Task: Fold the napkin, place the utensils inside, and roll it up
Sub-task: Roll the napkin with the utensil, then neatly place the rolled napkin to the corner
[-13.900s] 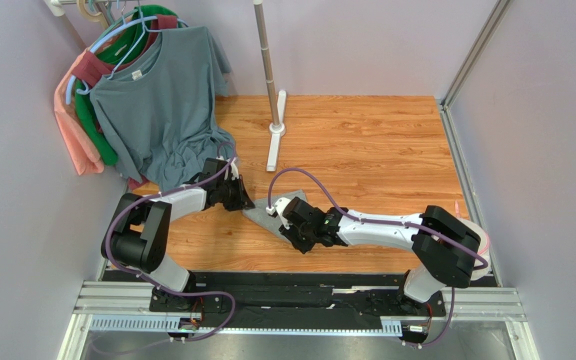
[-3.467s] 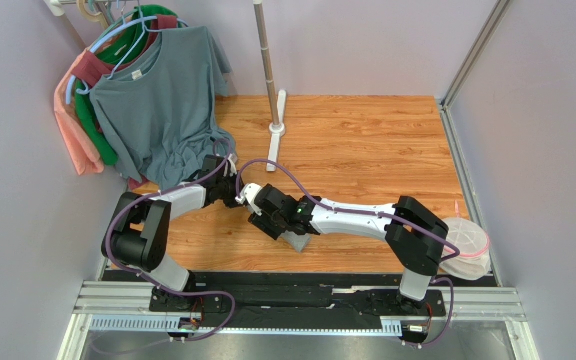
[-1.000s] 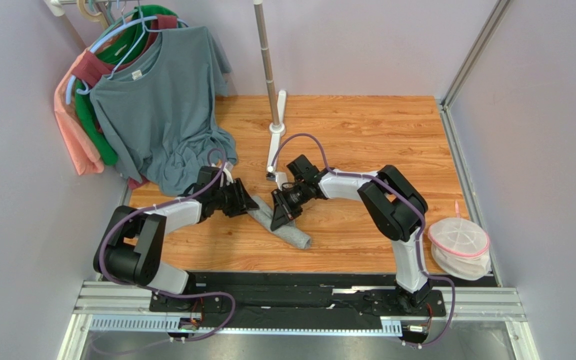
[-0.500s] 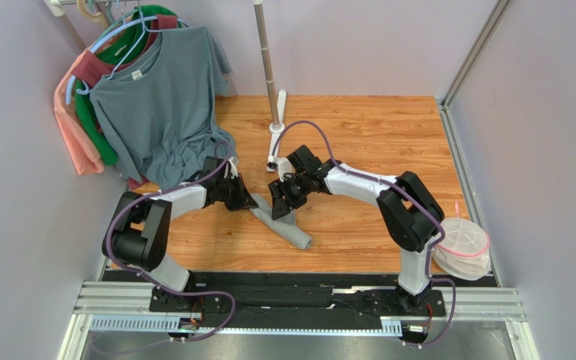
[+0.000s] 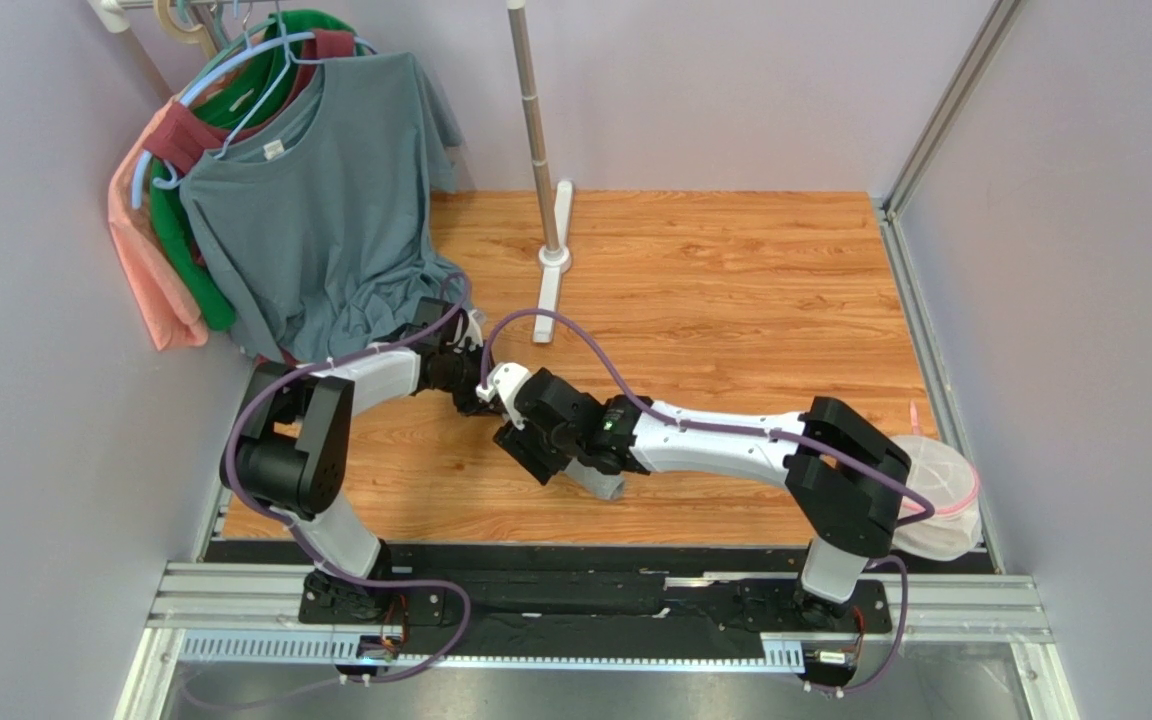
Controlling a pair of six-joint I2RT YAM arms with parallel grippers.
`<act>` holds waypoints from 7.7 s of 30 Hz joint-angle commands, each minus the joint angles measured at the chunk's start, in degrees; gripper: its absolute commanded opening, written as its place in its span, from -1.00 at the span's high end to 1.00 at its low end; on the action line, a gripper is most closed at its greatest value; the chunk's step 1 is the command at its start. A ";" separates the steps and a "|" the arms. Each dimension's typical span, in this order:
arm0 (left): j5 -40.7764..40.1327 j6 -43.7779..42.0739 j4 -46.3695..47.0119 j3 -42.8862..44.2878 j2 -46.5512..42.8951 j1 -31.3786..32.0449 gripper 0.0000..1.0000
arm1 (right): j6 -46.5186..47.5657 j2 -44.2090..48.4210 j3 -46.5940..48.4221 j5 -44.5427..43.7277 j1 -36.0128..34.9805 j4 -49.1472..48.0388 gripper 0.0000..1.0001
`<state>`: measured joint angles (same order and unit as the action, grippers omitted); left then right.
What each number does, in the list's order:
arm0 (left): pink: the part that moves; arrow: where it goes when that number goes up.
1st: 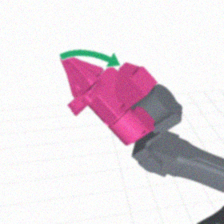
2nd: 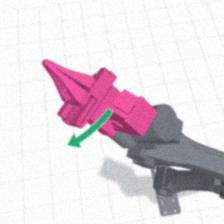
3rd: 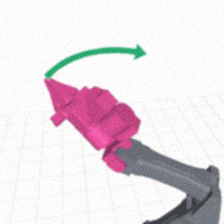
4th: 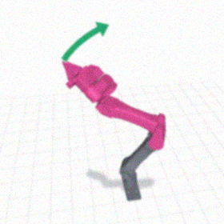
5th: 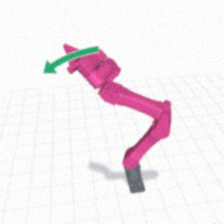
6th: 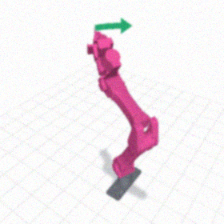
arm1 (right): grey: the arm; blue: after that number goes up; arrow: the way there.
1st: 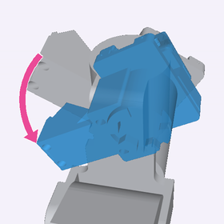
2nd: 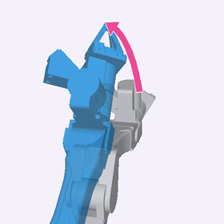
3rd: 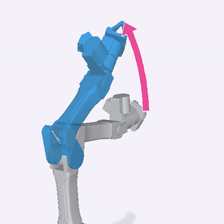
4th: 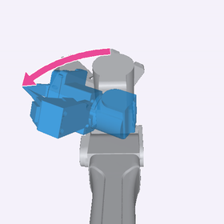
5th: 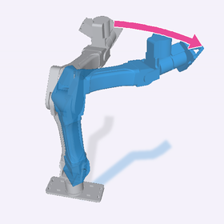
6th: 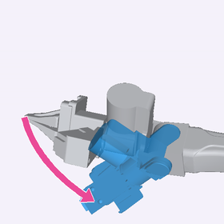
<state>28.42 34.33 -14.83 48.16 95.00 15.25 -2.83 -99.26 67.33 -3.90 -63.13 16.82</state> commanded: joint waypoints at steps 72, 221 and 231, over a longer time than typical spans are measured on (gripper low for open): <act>3.13 8.83 18.44 -14.24 -7.29 -0.92 0.74 | -16.42 -15.09 -3.61 47.50 22.00 -17.10 0.56; 11.57 -4.18 -9.34 9.23 -17.57 -9.36 -0.53 | -15.37 -12.46 4.22 19.01 57.51 -8.12 0.10; 7.36 -6.20 -11.18 9.49 -22.04 -11.73 -0.68 | -12.03 -5.08 5.70 23.85 57.07 -7.42 -0.77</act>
<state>37.80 30.22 -25.12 55.29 77.34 5.08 -17.30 -111.00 71.85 17.67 -5.91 9.74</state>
